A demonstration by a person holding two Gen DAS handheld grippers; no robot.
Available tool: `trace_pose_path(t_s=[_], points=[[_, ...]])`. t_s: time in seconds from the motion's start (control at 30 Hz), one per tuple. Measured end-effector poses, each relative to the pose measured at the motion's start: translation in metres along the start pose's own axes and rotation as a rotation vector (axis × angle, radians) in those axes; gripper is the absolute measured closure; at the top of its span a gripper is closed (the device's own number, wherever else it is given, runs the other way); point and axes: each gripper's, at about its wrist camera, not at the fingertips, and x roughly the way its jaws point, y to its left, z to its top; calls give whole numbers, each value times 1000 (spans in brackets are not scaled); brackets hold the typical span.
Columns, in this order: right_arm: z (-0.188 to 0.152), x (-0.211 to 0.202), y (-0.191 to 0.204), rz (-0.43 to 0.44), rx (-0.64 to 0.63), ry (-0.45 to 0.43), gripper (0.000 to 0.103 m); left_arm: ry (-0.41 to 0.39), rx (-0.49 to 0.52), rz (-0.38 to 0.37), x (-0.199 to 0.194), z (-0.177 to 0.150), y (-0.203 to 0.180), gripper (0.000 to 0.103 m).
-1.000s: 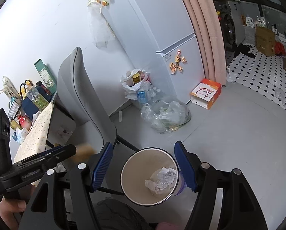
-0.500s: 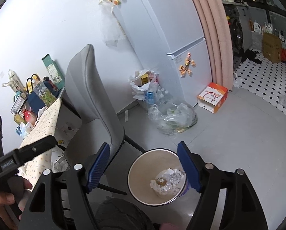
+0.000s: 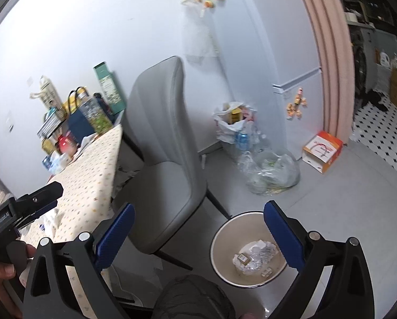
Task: Collect trash
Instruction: 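Bring both open grippers back to the remaining trash on the table, then close the right gripper on the crumpled white tissue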
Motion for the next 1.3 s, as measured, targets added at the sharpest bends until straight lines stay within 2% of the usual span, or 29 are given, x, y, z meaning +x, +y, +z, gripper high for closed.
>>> trace_pose_path(t_s=[0.43, 0.83, 1.3], points=[[-9, 6, 98, 109, -151, 37, 8, -98, -146, 93, -61, -8, 96, 6], [-26, 21, 189, 227, -280, 88, 8, -170, -269, 186, -119, -28, 172, 6], [-62, 50, 291, 317, -467, 208, 24, -219, -393, 283, -160, -55, 242, 6]])
